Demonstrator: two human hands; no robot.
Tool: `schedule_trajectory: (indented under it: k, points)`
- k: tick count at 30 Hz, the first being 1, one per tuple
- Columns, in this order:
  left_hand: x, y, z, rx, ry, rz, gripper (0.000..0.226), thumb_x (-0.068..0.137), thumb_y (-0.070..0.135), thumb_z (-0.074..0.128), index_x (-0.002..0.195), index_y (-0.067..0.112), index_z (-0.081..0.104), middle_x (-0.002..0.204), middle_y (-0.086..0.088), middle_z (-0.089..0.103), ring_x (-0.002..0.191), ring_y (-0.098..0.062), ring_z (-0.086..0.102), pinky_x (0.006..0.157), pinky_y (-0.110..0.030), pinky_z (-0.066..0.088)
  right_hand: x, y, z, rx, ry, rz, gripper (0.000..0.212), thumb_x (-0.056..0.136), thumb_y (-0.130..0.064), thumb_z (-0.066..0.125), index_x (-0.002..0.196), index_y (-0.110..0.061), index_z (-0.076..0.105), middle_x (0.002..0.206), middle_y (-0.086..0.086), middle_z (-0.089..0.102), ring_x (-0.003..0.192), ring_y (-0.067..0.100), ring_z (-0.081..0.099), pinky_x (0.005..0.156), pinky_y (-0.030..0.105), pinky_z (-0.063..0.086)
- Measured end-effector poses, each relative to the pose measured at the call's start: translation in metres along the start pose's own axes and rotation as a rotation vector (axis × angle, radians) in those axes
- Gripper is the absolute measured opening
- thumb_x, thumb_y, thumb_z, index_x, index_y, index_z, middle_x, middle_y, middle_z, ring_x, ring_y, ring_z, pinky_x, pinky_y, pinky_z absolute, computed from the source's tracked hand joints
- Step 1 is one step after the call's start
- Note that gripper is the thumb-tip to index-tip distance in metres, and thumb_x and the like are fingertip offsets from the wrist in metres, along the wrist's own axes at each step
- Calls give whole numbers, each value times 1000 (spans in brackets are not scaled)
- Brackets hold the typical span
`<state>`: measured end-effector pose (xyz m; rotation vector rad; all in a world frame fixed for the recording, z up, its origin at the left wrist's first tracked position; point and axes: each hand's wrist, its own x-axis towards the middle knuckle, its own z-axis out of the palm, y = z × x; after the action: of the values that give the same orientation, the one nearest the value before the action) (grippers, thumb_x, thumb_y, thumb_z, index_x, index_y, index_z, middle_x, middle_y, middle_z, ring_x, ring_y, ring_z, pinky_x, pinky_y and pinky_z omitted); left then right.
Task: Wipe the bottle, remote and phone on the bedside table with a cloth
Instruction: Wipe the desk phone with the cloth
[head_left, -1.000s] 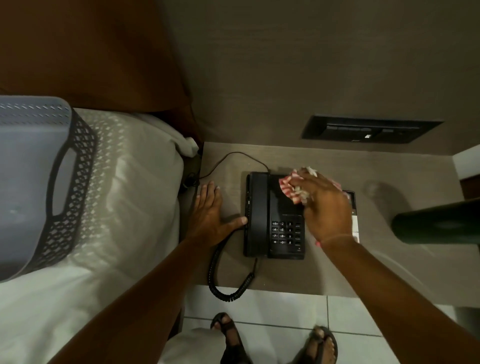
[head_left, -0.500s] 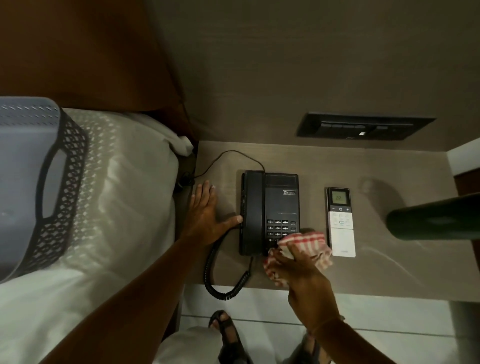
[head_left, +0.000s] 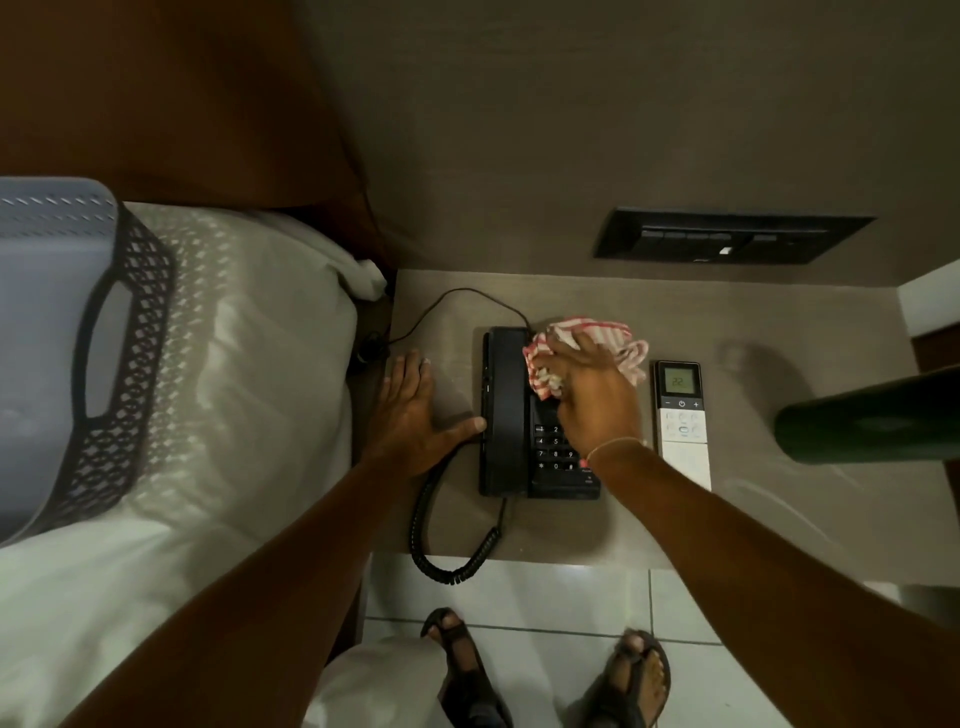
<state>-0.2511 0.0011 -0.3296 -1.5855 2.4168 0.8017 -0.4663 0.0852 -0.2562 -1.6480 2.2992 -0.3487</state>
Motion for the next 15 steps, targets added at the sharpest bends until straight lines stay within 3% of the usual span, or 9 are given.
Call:
schedule_trajectory:
  k: [5,10,12,15]
  points:
    - [1,0,1,3,-7,-4,128,66,91,40,159,13,0,169,-10,-10,154,-25,-16,121,-41,-9,-104,5,28,61,-18,-99,54,71,-3,66,119,-28,64,135,1,56,136,25,31,105,52,37]
    - [0,0,-1,-3,-5,4,126,70,88,45,159,12,0,169,-10,-10,154,-25,-16,121,-40,-9,-168,14,26,35,-82,-197,72,42,3,87,105,-29,73,119,-3,67,124,25,43,85,51,54]
    - [-1,1,-1,7,-11,-3,126,69,89,42,159,12,-1,169,-10,-11,154,-25,-17,123,-42,-7,-158,13,14,137,-23,-127,73,54,8,80,113,-32,67,128,-7,60,123,25,51,83,44,56]
    - [-2,3,-4,11,-30,-6,124,71,87,43,159,12,-2,169,-10,-13,154,-25,-17,124,-43,-6,-106,12,-6,197,128,18,71,68,8,64,124,-35,56,136,-7,54,123,16,52,94,33,50]
